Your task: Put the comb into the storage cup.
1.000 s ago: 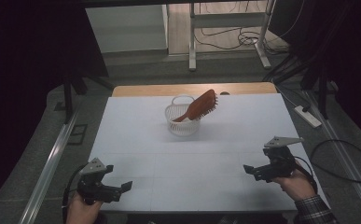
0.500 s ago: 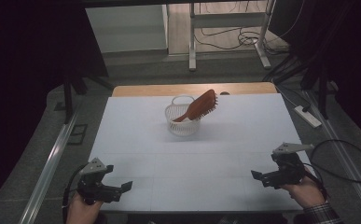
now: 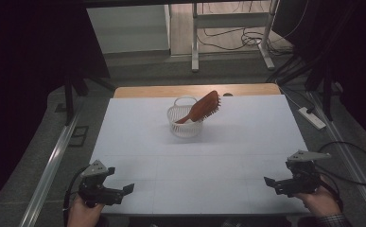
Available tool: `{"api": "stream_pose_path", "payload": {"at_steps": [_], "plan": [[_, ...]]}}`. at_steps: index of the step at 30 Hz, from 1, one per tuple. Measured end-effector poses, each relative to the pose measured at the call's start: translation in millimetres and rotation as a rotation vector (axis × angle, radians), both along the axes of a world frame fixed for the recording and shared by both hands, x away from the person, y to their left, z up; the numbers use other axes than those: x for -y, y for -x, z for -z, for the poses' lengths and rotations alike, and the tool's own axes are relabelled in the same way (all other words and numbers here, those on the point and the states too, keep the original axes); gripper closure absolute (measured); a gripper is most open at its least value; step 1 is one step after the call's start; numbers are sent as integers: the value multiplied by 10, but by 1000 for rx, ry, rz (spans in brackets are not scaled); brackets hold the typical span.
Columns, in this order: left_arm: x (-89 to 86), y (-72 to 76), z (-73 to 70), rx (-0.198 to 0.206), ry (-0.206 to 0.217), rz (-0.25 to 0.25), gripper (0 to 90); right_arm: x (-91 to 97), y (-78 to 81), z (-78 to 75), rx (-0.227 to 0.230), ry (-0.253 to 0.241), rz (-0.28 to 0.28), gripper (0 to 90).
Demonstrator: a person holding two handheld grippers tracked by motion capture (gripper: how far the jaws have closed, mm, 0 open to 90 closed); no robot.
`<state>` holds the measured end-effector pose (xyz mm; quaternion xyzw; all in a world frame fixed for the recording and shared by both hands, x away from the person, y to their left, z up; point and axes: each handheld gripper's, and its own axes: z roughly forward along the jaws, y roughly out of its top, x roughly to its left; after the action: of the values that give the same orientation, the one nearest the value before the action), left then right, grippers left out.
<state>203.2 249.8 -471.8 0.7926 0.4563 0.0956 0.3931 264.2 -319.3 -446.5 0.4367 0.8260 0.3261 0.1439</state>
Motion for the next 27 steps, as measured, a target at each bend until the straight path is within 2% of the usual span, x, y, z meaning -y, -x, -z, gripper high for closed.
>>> {"api": "stream_pose_path", "payload": {"at_steps": [8,27], "plan": [[-2,1,1,1,5,-1,13,77,89,7,5,22,24,0],[-3,2,0,2,2,-2,13,208,227,-29,14,36,66,0]]}}
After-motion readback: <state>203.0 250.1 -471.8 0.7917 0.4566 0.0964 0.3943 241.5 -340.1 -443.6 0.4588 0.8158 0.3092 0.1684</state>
